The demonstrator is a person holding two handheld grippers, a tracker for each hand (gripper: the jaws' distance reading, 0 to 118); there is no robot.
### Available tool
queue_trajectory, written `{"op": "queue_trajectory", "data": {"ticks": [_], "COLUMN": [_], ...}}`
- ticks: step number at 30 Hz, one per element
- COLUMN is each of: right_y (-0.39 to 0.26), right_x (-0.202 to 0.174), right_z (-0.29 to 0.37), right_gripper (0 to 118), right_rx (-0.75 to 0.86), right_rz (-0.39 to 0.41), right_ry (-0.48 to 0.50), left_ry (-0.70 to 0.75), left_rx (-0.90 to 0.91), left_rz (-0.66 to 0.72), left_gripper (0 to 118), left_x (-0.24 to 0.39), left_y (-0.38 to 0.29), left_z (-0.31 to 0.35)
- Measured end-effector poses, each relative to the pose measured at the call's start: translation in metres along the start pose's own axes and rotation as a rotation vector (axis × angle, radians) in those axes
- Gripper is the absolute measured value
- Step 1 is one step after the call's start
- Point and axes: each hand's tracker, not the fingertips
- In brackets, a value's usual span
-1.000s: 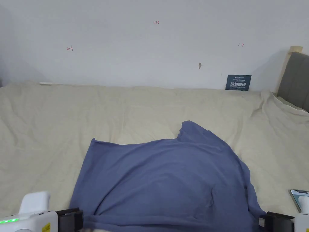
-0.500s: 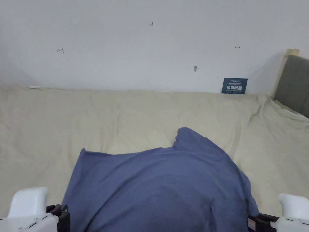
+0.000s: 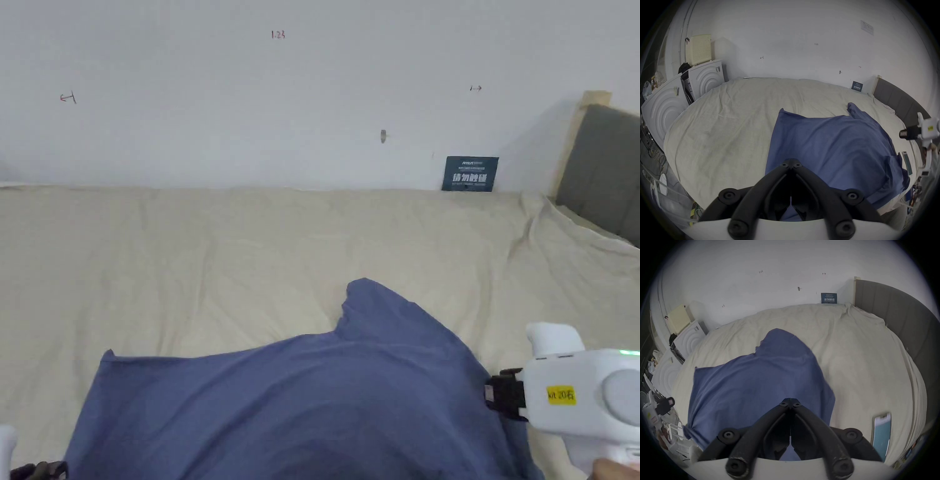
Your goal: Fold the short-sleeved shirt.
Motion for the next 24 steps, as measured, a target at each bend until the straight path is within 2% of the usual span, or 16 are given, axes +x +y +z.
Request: {"op": "queue_trajectory", "data": {"ticks": [3,5,7,8,9,10,11,12,15,16,18,20,21,22,24], "right_y": [0.036,0.057,0.079,0.087,0.096,0.101,0.106,0.113,0.131,0.135,0.143,0.145,0.143,0.141,0.135], "right_x": [0.004,0.008,0.016,0.018,0.018,0.018,0.019,0.021,0.029,0.03,0.034,0.034,0.033,0.031,0.026], "right_z": [-0.029,-0.048,-0.074,-0.085,-0.097,-0.106,-0.116,-0.126,-0.155,-0.163,-0.183,-0.199,-0.205,-0.209,-0.215], "right_gripper": [0,0,2,11,30,64,85,92,92,92,92,90,85,74,71], "right_rx": [-0.019,-0.024,-0.073,-0.111,-0.15,-0.157,-0.161,-0.177,-0.201,-0.207,-0.244,-0.284,-0.289,-0.294,-0.31], "right_rz": [-0.004,-0.058,-0.064,-0.073,-0.08,-0.112,-0.11,-0.108,-0.132,-0.136,-0.12,-0.092,-0.078,-0.044,0.017], "right_ry": [0.011,-0.004,0.022,0.022,0.018,0.006,0.021,0.042,-0.031,-0.028,-0.028,-0.081,-0.108,-0.104,-0.163], "left_ry": [0.015,0.035,0.043,0.047,0.044,0.041,0.043,0.052,0.067,0.066,0.069,0.077,0.075,0.076,0.082], "left_rx": [-0.004,-0.015,-0.017,-0.021,-0.027,-0.025,-0.031,-0.037,-0.048,-0.047,-0.047,-0.054,-0.059,-0.065,-0.079], "left_rz": [-0.001,-0.005,0.0,0.007,0.02,0.03,0.036,0.035,0.039,0.044,0.051,0.054,0.055,0.056,0.058], "left_gripper": [0,0,0,0,0,0,0,0,0,0,0,0,0,0,0], "left_x": [-0.001,0.0,0.001,0.001,0.0,0.0,0.0,0.001,0.002,0.003,0.004,0.004,0.003,0.001,0.001], "left_y": [0.006,0.01,0.013,0.015,0.017,0.02,0.022,0.025,0.035,0.038,0.043,0.045,0.046,0.046,0.045], "left_z": [-0.009,-0.016,-0.022,-0.025,-0.028,-0.032,-0.036,-0.041,-0.055,-0.06,-0.067,-0.074,-0.078,-0.083,-0.087]}}
